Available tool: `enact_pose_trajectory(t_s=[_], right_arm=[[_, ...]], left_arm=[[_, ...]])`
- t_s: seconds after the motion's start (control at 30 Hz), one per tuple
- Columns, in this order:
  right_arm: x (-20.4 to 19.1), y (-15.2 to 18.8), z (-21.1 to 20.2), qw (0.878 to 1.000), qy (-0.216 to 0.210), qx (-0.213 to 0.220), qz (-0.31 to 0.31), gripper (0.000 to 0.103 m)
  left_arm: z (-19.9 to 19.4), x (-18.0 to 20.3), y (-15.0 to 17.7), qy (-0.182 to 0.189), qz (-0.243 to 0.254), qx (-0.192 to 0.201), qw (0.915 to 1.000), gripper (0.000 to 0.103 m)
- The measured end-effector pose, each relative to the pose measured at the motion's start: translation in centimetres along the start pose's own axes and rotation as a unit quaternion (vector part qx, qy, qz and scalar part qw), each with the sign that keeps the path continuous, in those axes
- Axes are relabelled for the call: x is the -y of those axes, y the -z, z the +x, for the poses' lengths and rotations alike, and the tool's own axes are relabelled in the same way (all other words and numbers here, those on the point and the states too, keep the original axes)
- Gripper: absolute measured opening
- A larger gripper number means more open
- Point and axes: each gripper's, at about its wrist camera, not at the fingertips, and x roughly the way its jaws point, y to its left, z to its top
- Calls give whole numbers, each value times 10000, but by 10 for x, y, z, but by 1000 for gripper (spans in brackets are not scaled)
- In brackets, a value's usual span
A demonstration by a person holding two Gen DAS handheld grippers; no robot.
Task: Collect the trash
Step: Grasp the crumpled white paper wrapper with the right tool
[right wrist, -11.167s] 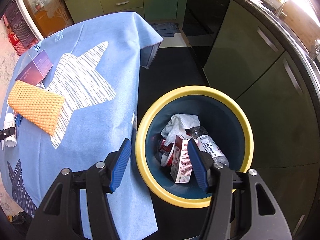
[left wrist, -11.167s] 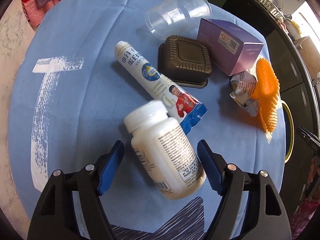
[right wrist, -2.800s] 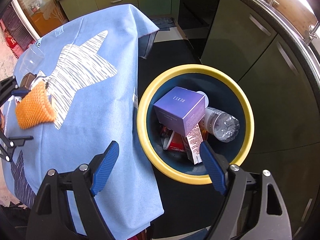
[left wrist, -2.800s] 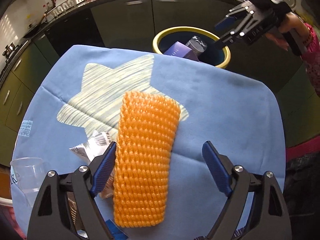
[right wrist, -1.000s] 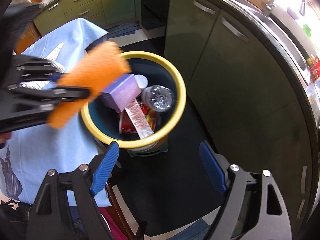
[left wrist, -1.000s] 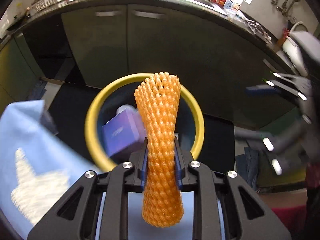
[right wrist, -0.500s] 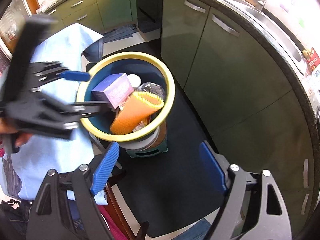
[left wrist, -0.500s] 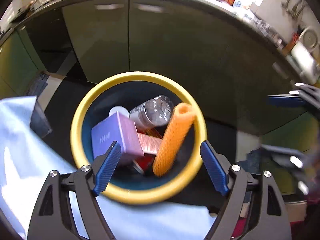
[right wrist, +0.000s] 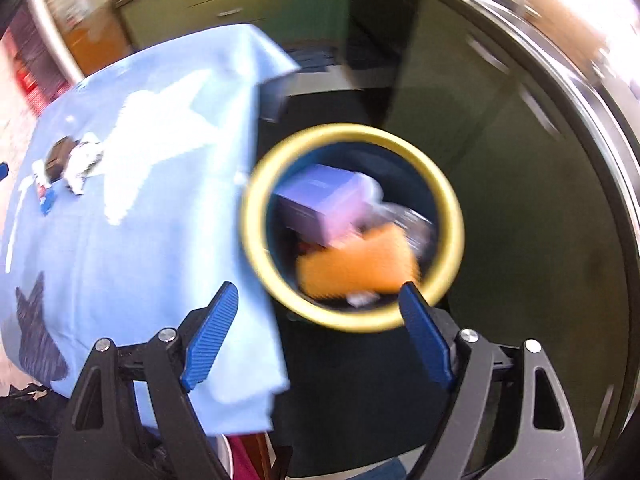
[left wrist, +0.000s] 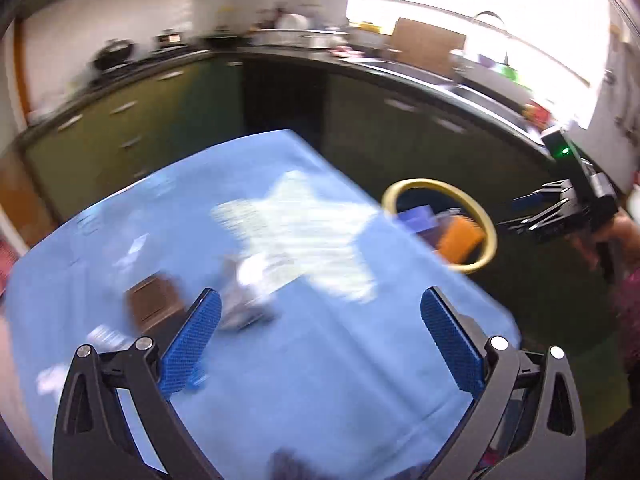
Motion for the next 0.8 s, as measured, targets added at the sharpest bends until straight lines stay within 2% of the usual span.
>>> enact_pose_trajectory(t_s=[0.13, 0.23, 0.33, 0.47, 0.57, 0.67, 0.7, 0.8], right_arm=[[-61, -32, 10, 9975, -361, 15, -611, 78], [-123, -58, 15, 9882, -774, 61, -1319, 78], [-180, -82, 19, 9752, -1109, 75, -1914, 78], [-244, -113, 28, 9621, -1480, -28, -2289, 78], [-288, -130, 36, 9404, -1810, -148, -2874, 78], [-320, -138, 42, 9249, -1571, -121, -3462, 77], [-326, -141, 47, 9243, -1435, -172, -3532, 77], [-318, -149, 62, 9395, -1021, -523, -3228, 77]], left_arm=[[-34, -50, 45, -693, -483, 63, 9964, 98], [-56, -81, 68, -1027, -806, 170, 9913, 98], [-73, -104, 85, -1196, -976, 258, 9877, 98], [-81, -112, 102, -1295, -1037, 230, 9859, 98], [-85, -113, 108, -1416, -936, 224, 9852, 98], [-86, -114, 111, -1377, -915, 225, 9860, 98], [-86, -115, 112, -1354, -919, 215, 9863, 98], [-84, -119, 114, -1329, -935, 180, 9865, 98]])
